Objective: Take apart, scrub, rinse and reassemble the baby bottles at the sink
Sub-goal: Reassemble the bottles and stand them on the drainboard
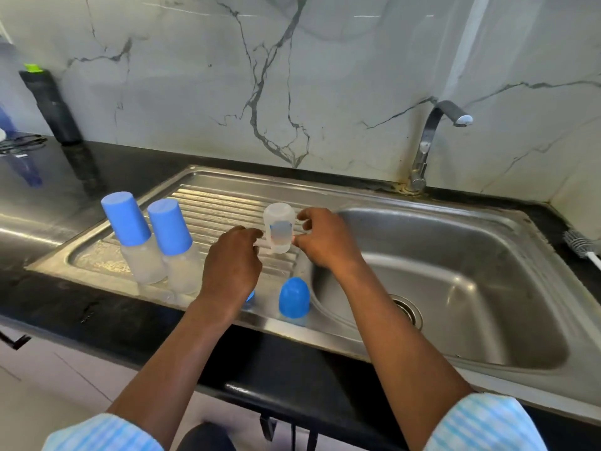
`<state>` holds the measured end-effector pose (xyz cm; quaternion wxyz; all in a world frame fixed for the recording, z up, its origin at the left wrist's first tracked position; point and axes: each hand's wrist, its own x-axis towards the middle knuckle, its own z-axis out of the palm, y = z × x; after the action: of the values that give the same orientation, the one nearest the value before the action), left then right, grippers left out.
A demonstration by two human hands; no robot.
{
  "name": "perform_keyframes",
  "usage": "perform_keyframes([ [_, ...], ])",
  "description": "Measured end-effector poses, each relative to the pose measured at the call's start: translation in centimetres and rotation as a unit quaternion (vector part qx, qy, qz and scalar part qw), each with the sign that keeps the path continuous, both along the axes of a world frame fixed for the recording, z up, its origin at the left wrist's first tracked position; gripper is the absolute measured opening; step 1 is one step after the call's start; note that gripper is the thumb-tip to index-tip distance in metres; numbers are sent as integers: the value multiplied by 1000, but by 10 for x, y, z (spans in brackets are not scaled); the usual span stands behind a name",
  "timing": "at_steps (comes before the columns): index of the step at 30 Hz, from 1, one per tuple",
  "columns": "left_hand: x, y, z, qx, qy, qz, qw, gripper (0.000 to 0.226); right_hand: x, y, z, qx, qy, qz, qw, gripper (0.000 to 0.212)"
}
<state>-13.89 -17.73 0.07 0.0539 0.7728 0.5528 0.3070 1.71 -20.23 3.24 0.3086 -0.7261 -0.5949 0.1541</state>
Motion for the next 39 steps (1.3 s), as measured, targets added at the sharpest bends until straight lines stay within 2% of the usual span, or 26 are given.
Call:
perform_keyframes([
  [4, -19, 0, -5, -51, 70, -14, 996, 36, 5, -4, -14, -42, 7, 0, 999, 35],
  [7, -35, 2, -10, -94, 114, -26, 989, 27, 10, -14, -22, -70, 13, 19, 997, 32],
  [10, -40, 0, -8, -107, 124, -17, 986, 34, 13, -19, -27, -76, 28, 23, 996, 30],
  [12, -35, 0, -4, -96, 161, -16, 982, 42, 13, -19, -31, -70, 37, 22, 997, 30],
  [15, -25, 7, -1, -83, 258, -23, 962, 42, 10, -19, -36, -57, 47, 24, 997, 30],
  [19, -13, 19, 3, -114, 357, -1, 927, 38, 11, -20, -40, -46, 51, 33, 997, 30],
  [22, -7, 26, 6, -113, 395, 17, 911, 33, 14, -20, -40, -32, 55, 33, 997, 29],
  [27, -4, 35, 17, -68, 391, 35, 917, 25, 8, -21, -35, 4, 50, 24, 998, 25],
  [30, -8, 39, 27, -44, 386, 37, 921, 25, -8, -25, -25, 7, 35, 76, 996, 25],
  [33, -10, 40, 36, -25, 351, 33, 935, 31, -35, -26, -16, -34, -79, 164, 983, 36],
  [35, -10, 36, 43, -25, 306, 24, 951, 39, -53, -23, -15, -31, -163, 184, 969, 42],
  [39, -10, 23, 59, 18, 189, -3, 982, 43, -79, -12, -23, -49, -234, 196, 951, 51],
])
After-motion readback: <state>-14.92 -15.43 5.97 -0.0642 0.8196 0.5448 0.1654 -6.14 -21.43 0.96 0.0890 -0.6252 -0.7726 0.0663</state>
